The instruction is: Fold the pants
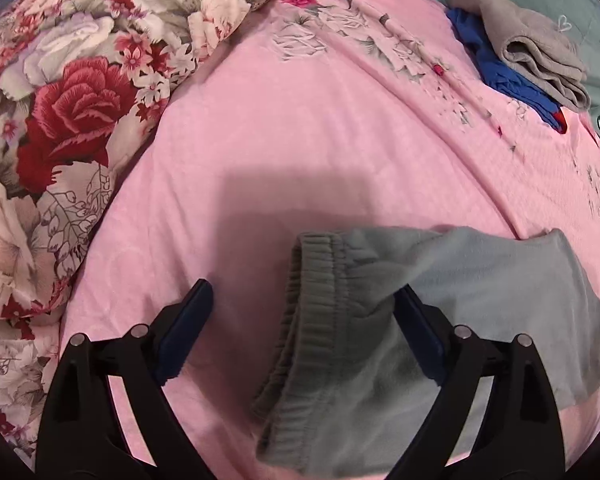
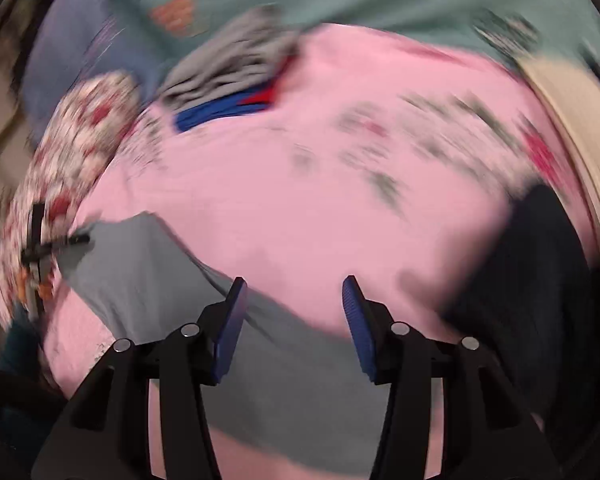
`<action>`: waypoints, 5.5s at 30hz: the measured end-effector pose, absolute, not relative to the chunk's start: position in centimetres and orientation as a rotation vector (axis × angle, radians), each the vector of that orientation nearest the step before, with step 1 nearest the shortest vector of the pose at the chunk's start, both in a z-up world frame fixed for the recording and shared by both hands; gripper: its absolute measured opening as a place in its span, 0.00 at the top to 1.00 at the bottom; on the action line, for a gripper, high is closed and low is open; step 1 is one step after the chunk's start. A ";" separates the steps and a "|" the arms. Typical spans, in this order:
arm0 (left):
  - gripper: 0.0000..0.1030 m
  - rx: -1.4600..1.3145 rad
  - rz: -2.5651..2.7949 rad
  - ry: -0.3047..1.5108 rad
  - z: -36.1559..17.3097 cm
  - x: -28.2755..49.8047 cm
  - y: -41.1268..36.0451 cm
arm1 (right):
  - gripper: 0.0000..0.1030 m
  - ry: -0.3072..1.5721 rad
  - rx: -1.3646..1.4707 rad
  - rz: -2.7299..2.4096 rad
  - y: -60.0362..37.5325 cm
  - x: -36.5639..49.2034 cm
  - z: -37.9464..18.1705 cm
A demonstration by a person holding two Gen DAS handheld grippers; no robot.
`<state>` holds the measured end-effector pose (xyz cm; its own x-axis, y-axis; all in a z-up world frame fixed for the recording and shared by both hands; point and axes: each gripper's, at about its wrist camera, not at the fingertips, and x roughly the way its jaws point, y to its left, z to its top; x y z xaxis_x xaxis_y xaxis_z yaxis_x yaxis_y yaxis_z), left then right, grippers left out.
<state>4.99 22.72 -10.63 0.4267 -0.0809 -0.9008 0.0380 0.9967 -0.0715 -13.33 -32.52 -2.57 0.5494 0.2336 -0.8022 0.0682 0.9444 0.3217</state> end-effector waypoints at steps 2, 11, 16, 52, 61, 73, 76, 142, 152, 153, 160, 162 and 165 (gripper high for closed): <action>0.13 -0.003 -0.077 1.101 -9.6 4.1 22.0 | 0.51 1.037 0.503 0.006 -36.6 -17.8 -4.5; 0.13 0.116 -0.156 1.038 -6.0 -0.8 17.4 | 0.52 1.063 0.470 0.004 -36.9 -22.5 -8.3; 0.13 0.165 -0.214 1.023 -5.1 -2.9 14.1 | 0.51 1.050 0.486 0.103 -37.1 -21.5 -10.2; 0.12 0.277 -0.407 1.142 -9.6 -4.7 5.7 | 0.92 1.002 0.730 0.174 -38.4 -21.7 -11.0; 0.11 0.223 -0.435 1.035 -7.4 -5.4 9.3 | 0.92 0.989 0.660 0.165 -33.9 -18.8 -3.9; 0.11 0.062 -0.341 0.986 -6.0 -6.9 19.7 | 0.92 1.200 0.280 0.429 -12.9 -5.5 -5.0; 0.11 0.027 -0.333 0.988 -6.2 -7.1 20.9 | 0.91 1.256 0.191 0.477 -8.8 -4.4 -6.9; 0.92 -0.836 -0.207 1.097 -12.1 -3.4 26.1 | 0.42 1.157 0.491 0.824 -3.0 -6.4 -7.3; 0.93 -0.644 -0.157 1.043 -8.8 -2.9 23.8 | 0.42 1.189 0.608 0.785 -4.7 -5.5 -8.4; 0.93 -0.594 -0.158 1.017 -7.8 -2.9 23.0 | 0.42 1.148 0.620 0.773 -6.2 -5.8 -7.4; 0.93 -0.279 -0.379 0.896 -2.0 -3.6 12.0 | 0.33 0.871 0.691 0.548 -21.0 -10.9 -2.1; 0.93 -0.186 -0.487 0.888 -1.4 -4.4 7.5 | 0.33 0.842 0.744 0.487 -24.6 -13.0 -2.5; 0.93 -0.059 -0.642 0.899 -1.8 -6.2 1.0 | 0.33 0.830 0.816 0.413 -28.2 -15.4 -4.2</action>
